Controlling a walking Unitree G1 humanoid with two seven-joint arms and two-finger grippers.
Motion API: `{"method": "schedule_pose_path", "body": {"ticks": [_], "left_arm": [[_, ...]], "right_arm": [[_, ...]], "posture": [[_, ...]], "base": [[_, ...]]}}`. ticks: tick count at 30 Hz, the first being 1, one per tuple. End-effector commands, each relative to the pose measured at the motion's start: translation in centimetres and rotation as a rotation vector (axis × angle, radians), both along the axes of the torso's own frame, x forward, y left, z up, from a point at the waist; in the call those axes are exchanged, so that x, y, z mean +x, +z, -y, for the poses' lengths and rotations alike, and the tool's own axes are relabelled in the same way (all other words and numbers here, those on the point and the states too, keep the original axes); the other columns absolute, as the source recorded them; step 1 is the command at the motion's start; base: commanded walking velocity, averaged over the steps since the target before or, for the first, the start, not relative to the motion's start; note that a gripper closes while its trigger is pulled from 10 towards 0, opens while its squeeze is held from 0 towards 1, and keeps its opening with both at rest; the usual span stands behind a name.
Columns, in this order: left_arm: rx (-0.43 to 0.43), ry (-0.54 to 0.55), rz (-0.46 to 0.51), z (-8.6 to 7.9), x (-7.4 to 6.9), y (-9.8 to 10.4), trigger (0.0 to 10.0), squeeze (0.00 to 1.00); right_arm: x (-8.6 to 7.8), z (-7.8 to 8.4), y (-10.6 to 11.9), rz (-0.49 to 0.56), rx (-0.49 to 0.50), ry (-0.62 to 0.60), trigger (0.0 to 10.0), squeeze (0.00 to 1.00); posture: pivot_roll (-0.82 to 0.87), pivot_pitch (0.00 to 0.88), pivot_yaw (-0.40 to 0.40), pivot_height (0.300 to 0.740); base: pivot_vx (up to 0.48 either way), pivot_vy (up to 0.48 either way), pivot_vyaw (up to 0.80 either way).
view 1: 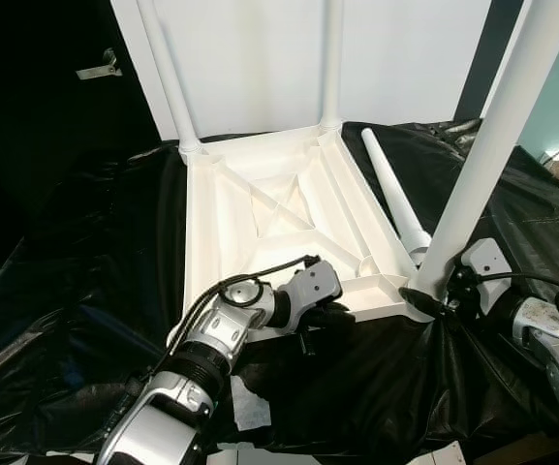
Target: Building children table
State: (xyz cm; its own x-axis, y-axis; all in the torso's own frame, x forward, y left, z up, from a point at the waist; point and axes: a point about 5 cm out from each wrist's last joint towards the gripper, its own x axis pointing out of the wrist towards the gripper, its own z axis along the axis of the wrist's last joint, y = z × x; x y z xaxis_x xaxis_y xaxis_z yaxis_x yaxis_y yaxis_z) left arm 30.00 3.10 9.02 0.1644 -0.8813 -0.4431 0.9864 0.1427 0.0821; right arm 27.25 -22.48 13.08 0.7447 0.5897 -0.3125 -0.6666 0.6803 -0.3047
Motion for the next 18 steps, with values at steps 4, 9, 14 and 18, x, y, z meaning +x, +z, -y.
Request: {"method": "schedule_pose_path", "body": {"ticks": [4, 9, 14, 18], "left_arm": [[0.122, 0.063, -0.212, -1.6, -2.7, -5.6, 10.0, 0.0], [0.123, 0.06, -0.216, -1.6, -2.8, -5.6, 10.0, 0.0], [0.123, 0.061, -0.218, -1.7, -2.9, -5.7, 10.0, 0.0], [0.123, 0.064, -0.22, -1.7, -2.9, -5.7, 10.0, 0.0]], "right_arm": [[-1.0, -2.4, -2.9, -0.099, 0.045, 0.031, 0.0, 0.0], [-0.4, -5.2, -4.2, -0.039, 0.197, -0.184, 0.0, 0.0], [-0.1, -7.2, -5.0, 0.009, 0.381, -0.474, 0.0, 0.0], [-0.4, -7.9, -5.4, 0.046, 0.412, -0.589, 0.0, 0.0]], "posture": [[-0.11, 0.004, 0.02, 0.74], [-0.11, 0.008, 0.014, 0.74], [-0.09, 0.009, 0.009, 0.74], [-0.09, 0.008, 0.006, 0.74]], "base": [[0.0, 0.0, 0.0], [0.0, 0.0, 0.0], [0.0, 0.0, 0.0], [0.0, 0.0, 0.0]]}}
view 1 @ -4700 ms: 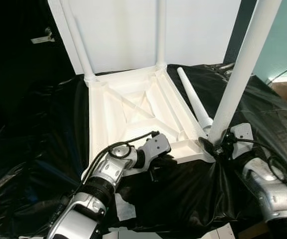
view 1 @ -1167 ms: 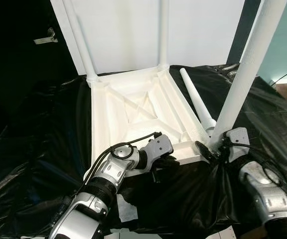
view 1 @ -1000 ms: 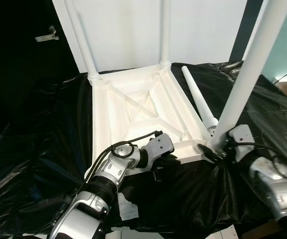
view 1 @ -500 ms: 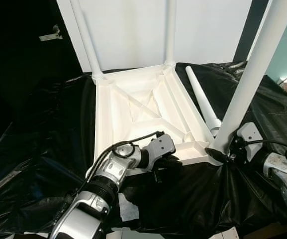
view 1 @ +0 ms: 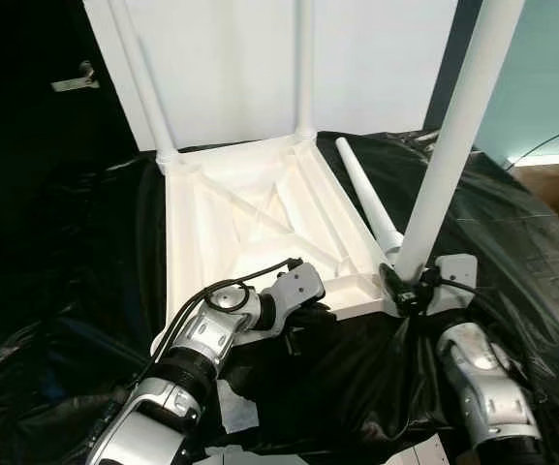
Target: Building children table
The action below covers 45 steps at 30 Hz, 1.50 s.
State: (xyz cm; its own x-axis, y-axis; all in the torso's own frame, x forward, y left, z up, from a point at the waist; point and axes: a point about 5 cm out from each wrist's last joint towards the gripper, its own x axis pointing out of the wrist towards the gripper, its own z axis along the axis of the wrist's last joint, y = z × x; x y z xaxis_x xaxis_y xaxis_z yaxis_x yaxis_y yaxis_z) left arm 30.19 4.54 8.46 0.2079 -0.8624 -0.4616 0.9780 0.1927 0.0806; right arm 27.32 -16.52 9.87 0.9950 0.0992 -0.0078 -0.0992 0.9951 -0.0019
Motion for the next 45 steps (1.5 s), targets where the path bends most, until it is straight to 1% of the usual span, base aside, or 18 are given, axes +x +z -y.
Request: {"method": "schedule_pose_path", "body": {"ticks": [1, 6, 7, 8, 11, 12, 13, 14, 15, 18, 19, 20, 23, 31, 38, 39, 40, 45], "left_arm": [[0.099, 0.016, -0.218, -0.4, -3.2, -5.3, 10.0, 0.0], [0.1, 0.016, -0.221, -0.4, -3.3, -5.4, 10.0, 0.0], [0.099, 0.017, -0.221, -0.4, -3.3, -5.4, 10.0, 0.0], [0.098, 0.018, -0.221, -0.3, -3.3, -5.4, 10.0, 0.0], [0.095, 0.021, -0.221, -0.2, -3.3, -5.4, 10.0, 0.0], [0.093, 0.023, -0.222, -0.2, -3.3, -5.4, 10.0, 0.0], [0.093, 0.024, -0.222, -0.2, -3.3, -5.5, 10.0, 0.0], [0.092, 0.026, -0.223, -0.2, -3.4, -5.5, 10.0, 0.0], [0.092, 0.026, -0.223, -0.2, -3.4, -5.5, 10.0, 0.0], [0.092, 0.029, -0.225, -0.2, -3.4, -5.6, 10.0, 0.0], [0.092, 0.03, -0.225, -0.2, -3.4, -5.6, 10.0, 0.0], [0.092, 0.03, -0.224, -0.2, -3.4, -5.6, 10.0, 0.0], [0.092, 0.03, -0.223, -0.2, -3.3, -5.6, 10.0, 0.0], [0.099, 0.013, -0.221, 0.0, -3.3, -5.6, 10.0, 0.0], [0.103, 0.015, -0.22, -0.2, -3.3, -5.6, 10.0, 0.0], [0.103, 0.016, -0.219, -0.2, -3.2, -5.6, 10.0, 0.0], [0.102, 0.016, -0.218, -0.2, -3.2, -5.5, 10.0, 0.0], [0.101, 0.015, -0.22, -0.3, -3.3, -5.5, 10.0, 0.0]], "right_arm": [[-0.5, -2.1, -2.1, -0.088, 0.021, 0.0, 0.0, 0.0], [-0.2, -1.7, -1.6, -0.047, 0.005, -0.073, 0.0, 0.0], [0.0, -1.7, -1.4, -0.04, -0.009, -0.08, 4.5, 0.0], [0.2, -1.9, -1.3, -0.034, -0.021, -0.059, 10.0, 0.0], [0.3, -2.2, -1.2, -0.026, -0.035, -0.031, 10.0, 0.0], [0.2, -2.3, -1.1, -0.023, -0.038, -0.024, 10.0, 0.47], [0.2, -2.3, -1.1, -0.02, -0.04, -0.028, 10.0, 0.47], [0.2, -2.2, -1.0, -0.014, -0.037, -0.005, 10.0, 1.0], [0.2, -2.2, -1.0, -0.014, -0.037, -0.005, 10.0, 1.0], [0.3, -2.2, -0.5, -0.008, 0.005, 0.11, 10.0, 1.0], [0.3, -2.1, -0.3, -0.006, 0.002, 0.164, 10.0, 0.95], [0.3, -1.7, -0.1, -0.005, -0.027, 0.212, 10.0, 0.0], [0.2, -1.3, -0.1, -0.007, -0.056, 0.244, 10.0, 0.0], [0.0, 2.5, 1.1, -0.094, -0.201, 0.496, 10.0, 0.0], [0.1, 3.8, 2.0, -0.114, -0.258, 0.555, 10.0, 0.0], [0.2, 4.1, 2.2, -0.121, -0.279, 0.573, 7.4, 0.0], [0.0, 4.1, 2.2, -0.14, -0.284, 0.623, 0.0, 0.0], [-0.3, 3.7, 2.0, -0.168, -0.284, 0.682, 0.0, 0.0]], "posture": [[-0.09, 0.008, 0.005, 0.74], [-0.09, 0.01, 0.002, 0.74], [-0.09, 0.011, 0.0, 0.74], [-0.09, 0.011, -0.002, 0.74], [-0.08, 0.011, -0.004, 0.74], [-0.09, 0.011, -0.006, 0.74], [-0.09, 0.011, -0.006, 0.74], [-0.09, 0.011, -0.006, 0.74], [-0.09, 0.011, -0.006, 0.74], [-0.09, 0.01, -0.005, 0.74], [-0.09, 0.009, -0.004, 0.74], [-0.1, 0.009, -0.002, 0.74], [-0.1, 0.009, 0.0, 0.74], [-0.12, 0.013, 0.014, 0.74], [-0.11, 0.012, 0.017, 0.74], [-0.11, 0.012, 0.018, 0.74], [-0.11, 0.012, 0.019, 0.74], [-0.11, 0.012, 0.019, 0.74]], "base": [[0.0, 0.0, 0.0], [0.0, 0.0, 0.0], [0.0, 0.0, 0.0], [0.0, 0.0, 0.0], [0.0, 0.0, 0.0], [0.0, 0.0, 0.0], [0.0, 0.0, 0.0], [0.0, 0.0, 0.0], [0.0, 0.0, 0.0], [0.0, 0.0, 0.0], [0.0, 0.0, 0.0], [0.0, 0.0, 0.0], [0.0, 0.0, 0.0], [0.0, 0.0, 0.0], [0.0, 0.0, 0.0], [0.0, 0.0, 0.0], [0.0, 0.0, 0.0], [0.0, 0.0, 0.0]]}}
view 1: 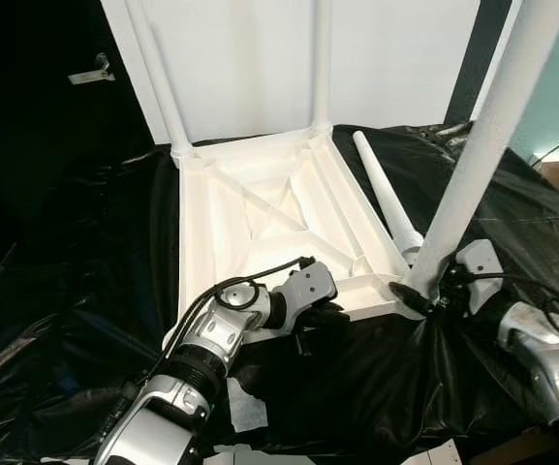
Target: Building children table
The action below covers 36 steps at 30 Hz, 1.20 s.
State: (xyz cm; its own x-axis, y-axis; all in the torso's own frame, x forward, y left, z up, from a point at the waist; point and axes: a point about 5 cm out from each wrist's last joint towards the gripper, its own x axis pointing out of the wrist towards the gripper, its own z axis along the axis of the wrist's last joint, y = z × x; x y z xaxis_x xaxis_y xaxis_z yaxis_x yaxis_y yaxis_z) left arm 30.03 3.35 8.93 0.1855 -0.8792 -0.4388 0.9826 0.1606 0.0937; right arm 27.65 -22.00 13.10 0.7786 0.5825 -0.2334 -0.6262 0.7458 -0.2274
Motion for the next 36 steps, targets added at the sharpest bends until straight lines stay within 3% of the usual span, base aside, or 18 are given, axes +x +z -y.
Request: {"method": "schedule_pose_path", "body": {"ticks": [1, 6, 11, 12, 15, 16, 18, 22, 25, 27, 28, 30, 31, 33, 36], "left_arm": [[0.126, 0.048, -0.236, -1.5, -3.1, -6.0, 10.0, 0.0], [0.129, 0.052, -0.235, -1.7, -3.1, -6.0, 10.0, 0.0], [0.126, 0.05, -0.234, -1.6, -3.0, -5.9, 10.0, 0.0], [0.125, 0.048, -0.234, -1.5, -3.0, -5.9, 10.0, 0.0], [0.123, 0.045, -0.234, -1.4, -3.1, -5.8, 10.0, 0.0], [0.123, 0.045, -0.234, -1.4, -3.1, -5.8, 10.0, 0.0], [0.122, 0.041, -0.235, -1.3, -3.1, -5.8, 10.0, 0.0], [0.119, 0.036, -0.237, -1.1, -3.2, -5.8, 10.0, 0.0], [0.118, 0.036, -0.238, -1.0, -3.3, -5.8, 10.0, 0.0], [0.116, 0.038, -0.241, -1.0, -3.4, -5.9, 10.0, 0.0], [0.115, 0.041, -0.242, -1.0, -3.4, -5.9, 10.0, 0.0], [0.114, 0.043, -0.242, -1.1, -3.4, -5.9, 10.0, 0.0], [0.114, 0.048, -0.243, -1.1, -3.4, -6.0, 10.0, 0.0], [0.113, 0.051, -0.243, -1.2, -3.4, -6.0, 10.0, 0.0], [0.115, 0.051, -0.243, -1.2, -3.4, -6.0, 10.0, 0.0]], "right_arm": [[-0.6, -1.8, -1.2, -0.06, 0.01, 0.107, 0.0, 0.0], [-0.8, -2.7, -2.1, -0.09, 0.033, 0.087, 0.0, 0.0], [-1.1, -4.3, -2.9, -0.098, 0.127, 0.019, 0.0, 0.0], [-1.1, -4.8, -3.0, -0.098, 0.161, -0.019, 0.0, 0.0], [-0.3, -5.5, -4.1, -0.095, 0.205, -0.3, 0.0, 0.0], [-0.3, -5.5, -4.1, -0.095, 0.205, -0.3, 0.0, 0.0], [-0.3, -5.8, -4.8, -0.105, 0.217, -0.443, 0.0, 0.0], [-0.9, -7.1, -5.6, -0.095, 0.235, -0.563, 0.0, 0.0], [-1.0, -7.5, -5.5, -0.07, 0.241, -0.577, 0.0, 0.0], [-0.7, -7.1, -4.6, 0.029, 0.223, -0.655, 0.0, 0.0], [-0.5, -6.4, -4.2, 0.061, 0.238, -0.722, 2.8, 0.0], [-0.3, -5.8, -4.0, 0.076, 0.251, -0.769, 2.8, 0.0], [-0.2, -5.7, -3.8, 0.083, 0.256, -0.783, 10.0, 0.0], [-0.1, -5.7, -3.7, 0.088, 0.257, -0.786, 10.0, 0.0], [-0.3, -6.8, -3.8, 0.088, 0.206, -0.692, 10.0, 0.0]], "posture": [[-0.11, 0.012, 0.019, 0.74], [-0.1, 0.012, 0.018, 0.74], [-0.11, 0.012, 0.018, 0.74], [-0.11, 0.012, 0.018, 0.74], [-0.12, 0.015, 0.018, 0.74], [-0.12, 0.015, 0.018, 0.74], [-0.12, 0.019, 0.017, 0.74], [-0.11, 0.023, 0.014, 0.74], [-0.11, 0.024, 0.01, 0.74], [-0.1, 0.022, 0.007, 0.74], [-0.1, 0.021, 0.003, 0.74], [-0.1, 0.021, 0.003, 0.74], [-0.1, 0.019, 0.001, 0.74], [-0.1, 0.019, 0.001, 0.74], [-0.11, 0.016, 0.001, 0.74]], "base": [[0.0, 0.0, 0.0], [0.0, 0.0, 0.0], [0.0, 0.0, 0.0], [0.0, 0.0, 0.0], [0.0, 0.0, 0.0], [0.0, 0.0, 0.0], [0.0, 0.0, 0.0], [0.0, 0.0, 0.0], [0.0, 0.0, 0.0], [0.0, 0.0, 0.0], [0.0, 0.0, 0.0], [0.0, 0.0, 0.0], [0.0, 0.0, 0.0], [0.0, 0.0, 0.0], [0.0, 0.0, 0.0]]}}
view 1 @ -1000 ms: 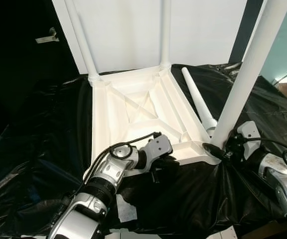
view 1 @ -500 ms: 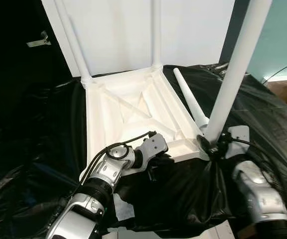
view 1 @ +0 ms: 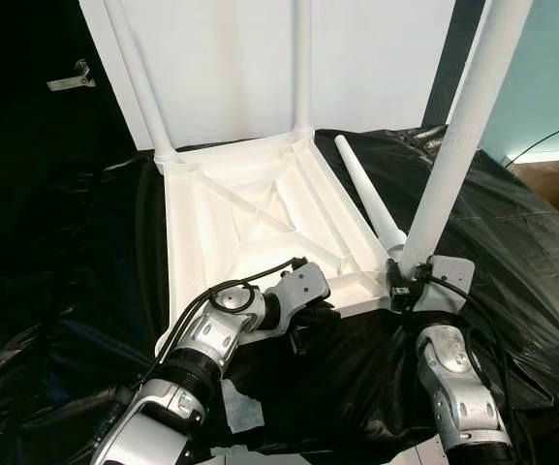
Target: Building children table
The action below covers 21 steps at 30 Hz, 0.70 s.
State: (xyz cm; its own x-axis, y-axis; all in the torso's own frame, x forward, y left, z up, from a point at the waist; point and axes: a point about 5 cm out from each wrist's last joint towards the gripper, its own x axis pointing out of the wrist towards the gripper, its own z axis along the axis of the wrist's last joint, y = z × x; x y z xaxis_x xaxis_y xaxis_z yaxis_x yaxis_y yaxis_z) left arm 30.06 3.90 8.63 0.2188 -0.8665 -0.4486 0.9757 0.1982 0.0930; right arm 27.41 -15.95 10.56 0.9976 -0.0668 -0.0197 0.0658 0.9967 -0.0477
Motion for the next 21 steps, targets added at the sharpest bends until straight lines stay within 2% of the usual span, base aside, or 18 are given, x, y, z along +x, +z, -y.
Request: {"method": "schedule_pose_path", "body": {"ticks": [1, 2, 8, 10, 11, 13, 15, 17, 20, 21], "left_arm": [[0.1, 0.012, -0.241, -0.6, -3.4, -5.7, 10.0, 0.0], [0.099, 0.012, -0.239, -0.5, -3.3, -5.6, 10.0, 0.0], [0.097, 0.01, -0.236, -0.3, -3.2, -5.5, 10.0, 0.0], [0.098, 0.007, -0.235, -0.3, -3.2, -5.5, 10.0, 0.0], [0.099, 0.006, -0.235, -0.3, -3.2, -5.5, 10.0, 0.0], [0.099, 0.006, -0.235, -0.3, -3.2, -5.5, 10.0, 0.0], [0.103, 0.006, -0.236, -0.5, -3.3, -5.6, 10.0, 0.0], [0.103, 0.006, -0.236, -0.5, -3.3, -5.6, 10.0, 0.0], [0.11, 0.011, -0.234, -0.8, -3.1, -5.6, 10.0, 0.0], [0.11, 0.011, -0.234, -0.8, -3.1, -5.6, 10.0, 0.0]], "right_arm": [[-0.1, -1.0, -1.2, -0.071, -0.025, 0.07, 10.0, 0.0], [-0.1, -1.1, -1.0, -0.054, -0.022, 0.119, 10.0, 1.0], [0.1, -0.8, -0.4, -0.026, -0.026, 0.162, 10.0, 1.0], [0.6, -0.2, 0.1, -0.026, -0.062, 0.24, 10.0, 1.0], [0.8, 0.0, 0.1, -0.035, -0.104, 0.28, 10.0, 0.0], [0.8, 0.0, 0.1, -0.035, -0.104, 0.28, 10.0, 0.0], [1.0, 0.7, 0.4, -0.042, -0.176, 0.352, 10.0, 0.0], [1.0, 0.7, 0.4, -0.042, -0.176, 0.352, 10.0, 0.0], [0.8, 2.2, 1.2, -0.074, -0.264, 0.53, 10.0, 0.0], [0.8, 2.2, 1.2, -0.074, -0.264, 0.53, 10.0, 0.0]], "posture": [[-0.11, 0.016, 0.001, 0.74], [-0.11, 0.015, 0.0, 0.74], [-0.11, 0.015, 0.0, 0.74], [-0.12, 0.014, 0.002, 0.74], [-0.12, 0.013, 0.003, 0.74], [-0.12, 0.013, 0.003, 0.74], [-0.11, 0.012, 0.005, 0.74], [-0.11, 0.012, 0.005, 0.74], [-0.12, 0.008, 0.009, 0.74], [-0.12, 0.008, 0.009, 0.74]], "base": [[0.0, 0.0, 0.0], [0.0, 0.0, 0.0], [0.0, 0.0, 0.0], [0.0, 0.0, 0.0], [0.0, 0.0, 0.0], [0.0, 0.0, 0.0], [0.0, 0.0, 0.0], [0.0, 0.0, 0.0], [0.0, 0.0, 0.0], [0.0, 0.0, 0.0]]}}
